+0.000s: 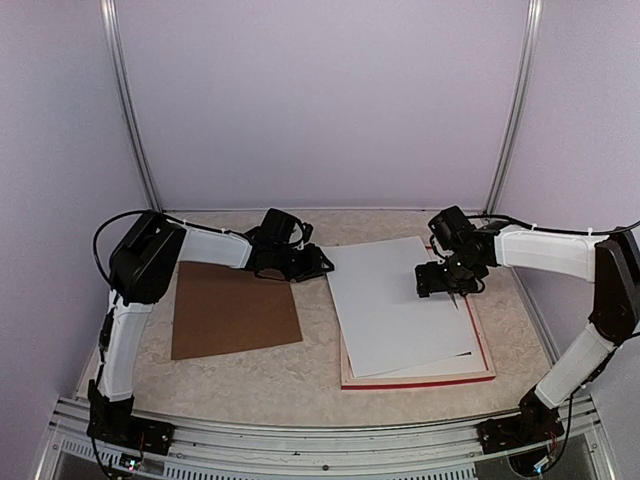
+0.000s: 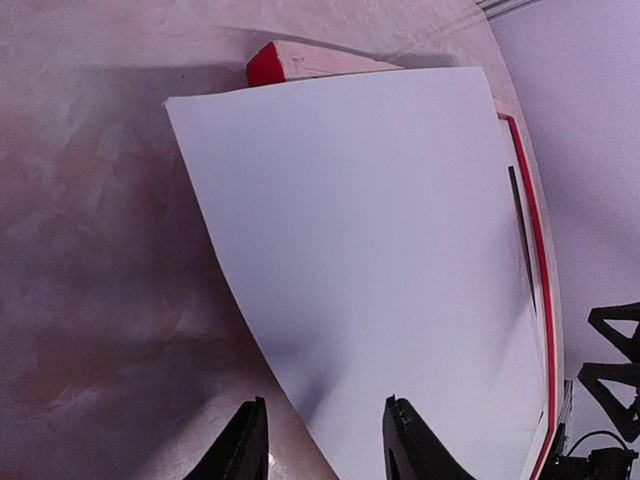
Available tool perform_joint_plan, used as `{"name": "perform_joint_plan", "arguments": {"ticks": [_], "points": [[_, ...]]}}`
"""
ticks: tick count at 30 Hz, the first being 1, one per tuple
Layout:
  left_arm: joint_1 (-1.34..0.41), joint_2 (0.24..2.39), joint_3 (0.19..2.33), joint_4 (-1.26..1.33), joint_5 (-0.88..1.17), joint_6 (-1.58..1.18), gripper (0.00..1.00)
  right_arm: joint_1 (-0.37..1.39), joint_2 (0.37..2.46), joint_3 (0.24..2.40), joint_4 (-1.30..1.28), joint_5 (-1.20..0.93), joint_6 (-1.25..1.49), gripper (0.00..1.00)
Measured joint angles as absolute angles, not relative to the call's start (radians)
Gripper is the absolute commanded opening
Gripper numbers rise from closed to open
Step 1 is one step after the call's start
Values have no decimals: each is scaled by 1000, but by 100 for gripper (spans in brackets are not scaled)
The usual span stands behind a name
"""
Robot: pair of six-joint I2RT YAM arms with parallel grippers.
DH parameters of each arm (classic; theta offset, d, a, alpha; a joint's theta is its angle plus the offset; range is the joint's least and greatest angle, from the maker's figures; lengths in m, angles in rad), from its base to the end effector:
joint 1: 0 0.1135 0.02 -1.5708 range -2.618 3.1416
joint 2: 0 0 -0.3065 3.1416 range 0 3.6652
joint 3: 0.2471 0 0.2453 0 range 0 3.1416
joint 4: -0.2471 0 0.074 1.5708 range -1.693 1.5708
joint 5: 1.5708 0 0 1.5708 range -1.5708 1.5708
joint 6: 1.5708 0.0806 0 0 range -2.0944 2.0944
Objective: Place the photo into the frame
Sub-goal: Pick up the photo from the mat board.
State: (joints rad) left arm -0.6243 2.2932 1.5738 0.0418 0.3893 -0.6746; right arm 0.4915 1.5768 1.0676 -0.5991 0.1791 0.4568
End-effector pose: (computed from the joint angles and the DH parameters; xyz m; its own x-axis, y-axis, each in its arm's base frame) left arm 0.4339 -0.3503 0.1387 -0.8849 -0.0747 -0.4598 0.2920 0.6801 -0.6724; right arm 0.2952 0.1417 0.2192 -0.8820 0.0201 -0.4708 -0.0059 0.9985 0.0537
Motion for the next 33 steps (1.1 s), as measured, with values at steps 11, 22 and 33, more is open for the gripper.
{"name": "perform_joint_plan", "arguments": {"ticks": [11, 22, 33], "points": [[-625, 2328, 1597, 68, 430, -717, 36, 492, 1576, 1057, -598, 179, 457, 91], [-625, 2339, 1598, 94, 471, -731, 0, 480, 1576, 1055, -600, 198, 457, 91], [-625, 2339, 1722, -20, 493, -651, 0, 432, 1554, 1034, -612, 231, 450, 91]]}}
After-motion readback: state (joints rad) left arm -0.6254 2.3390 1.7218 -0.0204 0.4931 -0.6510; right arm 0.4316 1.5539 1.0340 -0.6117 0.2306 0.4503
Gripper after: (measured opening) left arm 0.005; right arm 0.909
